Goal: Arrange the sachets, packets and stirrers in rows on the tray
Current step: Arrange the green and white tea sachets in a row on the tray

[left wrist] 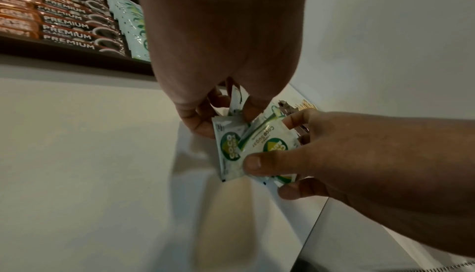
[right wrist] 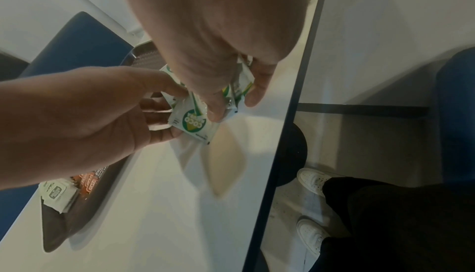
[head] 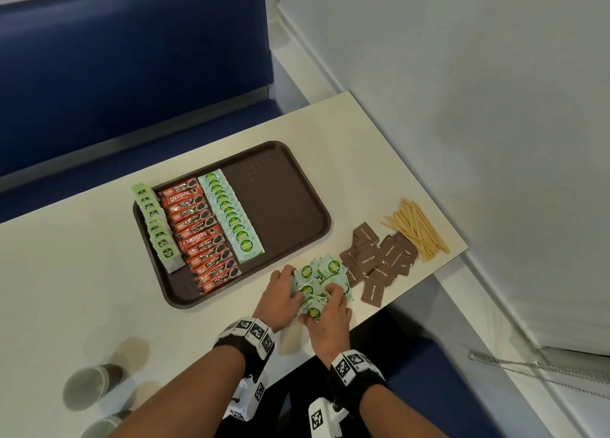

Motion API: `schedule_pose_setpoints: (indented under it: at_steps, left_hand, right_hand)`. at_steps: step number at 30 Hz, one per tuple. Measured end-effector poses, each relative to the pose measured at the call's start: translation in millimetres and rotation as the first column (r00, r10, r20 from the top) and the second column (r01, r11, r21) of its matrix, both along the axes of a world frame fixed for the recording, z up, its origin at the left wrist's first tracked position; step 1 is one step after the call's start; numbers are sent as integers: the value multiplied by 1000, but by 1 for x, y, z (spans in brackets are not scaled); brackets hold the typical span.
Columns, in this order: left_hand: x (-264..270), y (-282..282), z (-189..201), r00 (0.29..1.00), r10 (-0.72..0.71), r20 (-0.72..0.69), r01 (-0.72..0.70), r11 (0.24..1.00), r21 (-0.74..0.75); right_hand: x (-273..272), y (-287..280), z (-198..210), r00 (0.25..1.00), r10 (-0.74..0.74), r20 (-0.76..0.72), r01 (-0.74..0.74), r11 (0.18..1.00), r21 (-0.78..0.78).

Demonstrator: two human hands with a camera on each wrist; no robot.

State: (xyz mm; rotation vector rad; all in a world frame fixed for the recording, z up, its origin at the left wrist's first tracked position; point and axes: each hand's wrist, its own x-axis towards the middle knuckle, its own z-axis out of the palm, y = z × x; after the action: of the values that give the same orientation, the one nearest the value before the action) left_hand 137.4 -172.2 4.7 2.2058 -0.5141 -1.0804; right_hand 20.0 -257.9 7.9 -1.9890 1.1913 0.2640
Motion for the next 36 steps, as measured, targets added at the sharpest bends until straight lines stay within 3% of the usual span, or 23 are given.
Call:
schedule_pose_setpoints:
  at_steps: [10,20,29,36]
  left_hand:
    - [-8,6,5,990,110,-89,-118,989,-90]
    - [-16,14,7,990,121,70,-116,991,-71]
    - [-8,25,22,945,319,68,-311,944,-109]
    - [-4,35,36,908,418,36,-407,898,-170]
  right_hand:
    - [3,1,-3,990,144,-2,-144,989,-16]
    - [10,4,10,983,172,70,-175,984,40]
    - [28,12,36,967,205,155,-211,977,24]
    - [39,7,47,923,323,210,-337,941,35]
